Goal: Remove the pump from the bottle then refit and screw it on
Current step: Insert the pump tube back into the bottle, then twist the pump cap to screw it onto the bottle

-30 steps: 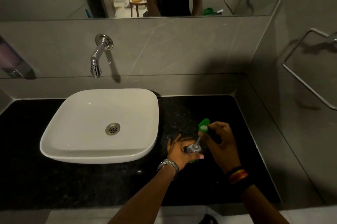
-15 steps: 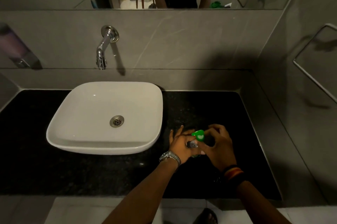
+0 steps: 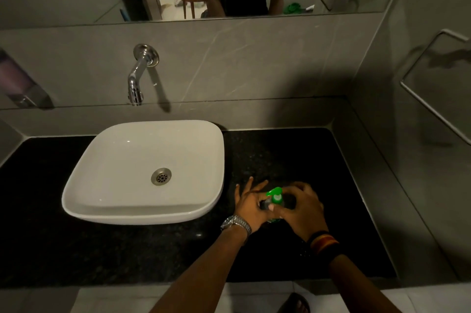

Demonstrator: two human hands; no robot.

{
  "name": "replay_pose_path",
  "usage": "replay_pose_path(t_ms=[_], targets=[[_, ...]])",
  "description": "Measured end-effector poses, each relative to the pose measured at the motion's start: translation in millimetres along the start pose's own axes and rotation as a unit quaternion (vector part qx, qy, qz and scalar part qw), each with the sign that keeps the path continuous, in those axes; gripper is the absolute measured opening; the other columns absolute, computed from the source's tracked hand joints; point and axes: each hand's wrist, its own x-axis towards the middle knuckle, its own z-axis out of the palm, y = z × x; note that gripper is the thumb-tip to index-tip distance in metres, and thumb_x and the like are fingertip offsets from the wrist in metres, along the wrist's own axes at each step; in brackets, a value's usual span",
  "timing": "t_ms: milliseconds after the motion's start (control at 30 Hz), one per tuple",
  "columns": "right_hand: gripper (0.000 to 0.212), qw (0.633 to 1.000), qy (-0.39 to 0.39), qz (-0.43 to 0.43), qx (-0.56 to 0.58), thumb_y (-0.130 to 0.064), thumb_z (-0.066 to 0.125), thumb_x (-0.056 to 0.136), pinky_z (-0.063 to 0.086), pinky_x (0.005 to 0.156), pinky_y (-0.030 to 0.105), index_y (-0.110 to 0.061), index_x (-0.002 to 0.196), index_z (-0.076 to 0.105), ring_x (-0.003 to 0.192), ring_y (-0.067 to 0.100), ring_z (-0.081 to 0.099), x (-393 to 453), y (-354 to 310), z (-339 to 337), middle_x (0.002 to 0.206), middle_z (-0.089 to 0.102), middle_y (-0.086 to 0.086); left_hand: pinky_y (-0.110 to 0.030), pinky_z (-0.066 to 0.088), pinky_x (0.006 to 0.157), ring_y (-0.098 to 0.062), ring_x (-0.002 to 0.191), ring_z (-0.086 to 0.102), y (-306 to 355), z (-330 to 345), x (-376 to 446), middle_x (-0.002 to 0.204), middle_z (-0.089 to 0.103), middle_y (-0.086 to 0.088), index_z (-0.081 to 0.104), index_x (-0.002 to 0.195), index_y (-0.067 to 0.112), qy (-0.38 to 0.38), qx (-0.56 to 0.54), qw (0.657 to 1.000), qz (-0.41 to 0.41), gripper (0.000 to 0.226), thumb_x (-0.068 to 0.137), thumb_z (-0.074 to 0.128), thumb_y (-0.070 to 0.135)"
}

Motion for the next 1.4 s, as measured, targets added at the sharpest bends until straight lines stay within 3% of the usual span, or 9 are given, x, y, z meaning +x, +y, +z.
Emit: replay_pose_path(t_ms=[167,333,500,600,700,900,1133,1300,1400], targets=[[0.029,0.995,0.026,-0.093,-0.035,-0.032,0.08,0.071,0.042,0.103,0.044,-0.027,0.098,0.073,0.12,0.02,0.052,4.5,5.2,-2.3,0.129,0.058,-0.006,-0.047,-0.019,0.116,-0.013,0.151,0.003,1.8,-0.9,-1.7,0.155,0.039,0.014,0.068,0.123,0.039,-0.006,-0.015,1.0,-0.001,0.056,0.071,0.078,0.058],[0.04,0.993,0.065,-0.048,-0.082,-0.062,0.076,0.061,0.042,0.09,0.039,-0.031,0.078,0.056,0.101,0.019,0.055,4.7,2.7,5.6,0.098,0.056,-0.007,-0.05,-0.014,0.117,-0.01,0.148,0.004,-0.7,3.6,-1.5,0.154,0.043,0.013,0.068,0.118,0.044,0.01,-0.008,1.0,0.006,0.053,0.067,0.069,0.06],[0.046,0.995,0.003,-0.097,-0.011,-0.047,0.078,0.069,0.043,0.104,0.045,-0.036,0.113,0.067,0.125,0.02,0.046,3.2,13.2,2.3,0.133,0.052,-0.007,-0.048,-0.018,0.116,-0.009,0.15,0.002,-5.1,3.5,-1.0,0.154,0.041,0.016,0.065,0.115,0.052,0.003,-0.018,1.0,0.005,0.052,0.066,0.067,0.068],[0.025,0.993,0.033,-0.115,-0.01,-0.041,0.081,0.071,0.048,0.095,0.043,-0.028,0.09,0.071,0.112,0.019,0.055,4.6,14.1,0.8,0.115,0.062,-0.006,-0.046,-0.02,0.115,-0.003,0.145,0.001,-4.1,4.1,-0.9,0.153,0.041,0.018,0.063,0.113,0.057,0.006,-0.034,0.999,0.003,0.057,0.06,0.062,0.078],[0.04,0.997,0.039,-0.054,-0.031,-0.054,0.082,0.063,0.049,0.086,0.042,-0.024,0.076,0.058,0.096,0.019,0.057,9.8,2.0,-1.1,0.093,0.059,-0.004,-0.047,-0.019,0.115,-0.004,0.145,0.0,-1.8,2.6,-0.7,0.155,0.039,0.016,0.064,0.118,0.052,0.002,-0.019,1.0,0.001,0.062,0.061,0.065,0.076],[0.046,0.995,-0.021,-0.069,0.069,-0.031,0.085,0.07,0.046,0.103,0.036,-0.021,0.113,0.071,0.122,0.02,0.052,6.3,14.5,-4.0,0.129,0.056,0.0,-0.048,-0.02,0.115,-0.014,0.152,0.0,-0.6,0.7,-0.1,0.157,0.037,0.014,0.065,0.12,0.05,-0.005,-0.023,1.0,0.0,0.057,0.066,0.071,0.069],[0.041,0.997,0.0,-0.021,0.069,-0.04,0.088,0.063,0.052,0.082,0.043,-0.015,0.082,0.062,0.091,0.021,0.058,10.6,10.6,-2.6,0.095,0.058,0.002,-0.049,-0.02,0.115,-0.015,0.152,0.002,0.8,0.7,-2.4,0.156,0.039,0.013,0.064,0.12,0.051,-0.002,-0.025,1.0,0.001,0.066,0.059,0.067,0.077],[0.053,0.994,-0.059,-0.064,0.071,-0.032,0.085,0.068,0.039,0.1,0.028,-0.034,0.116,0.064,0.121,0.013,0.046,10.5,12.1,-9.4,0.13,0.05,-0.006,-0.049,-0.018,0.116,-0.016,0.152,0.003,2.3,-1.1,-1.5,0.156,0.039,0.013,0.065,0.119,0.051,-0.003,-0.018,1.0,0.0,0.064,0.06,0.064,0.077],[0.029,0.992,-0.063,-0.105,0.013,-0.023,0.08,0.075,0.039,0.102,0.028,-0.024,0.104,0.073,0.123,0.016,0.049,14.9,8.1,-9.9,0.131,0.056,-0.005,-0.048,-0.021,0.114,-0.016,0.152,0.001,0.3,-1.2,-1.7,0.157,0.038,0.014,0.064,0.121,0.051,-0.017,-0.021,1.0,0.002,0.064,0.063,0.067,0.076]])
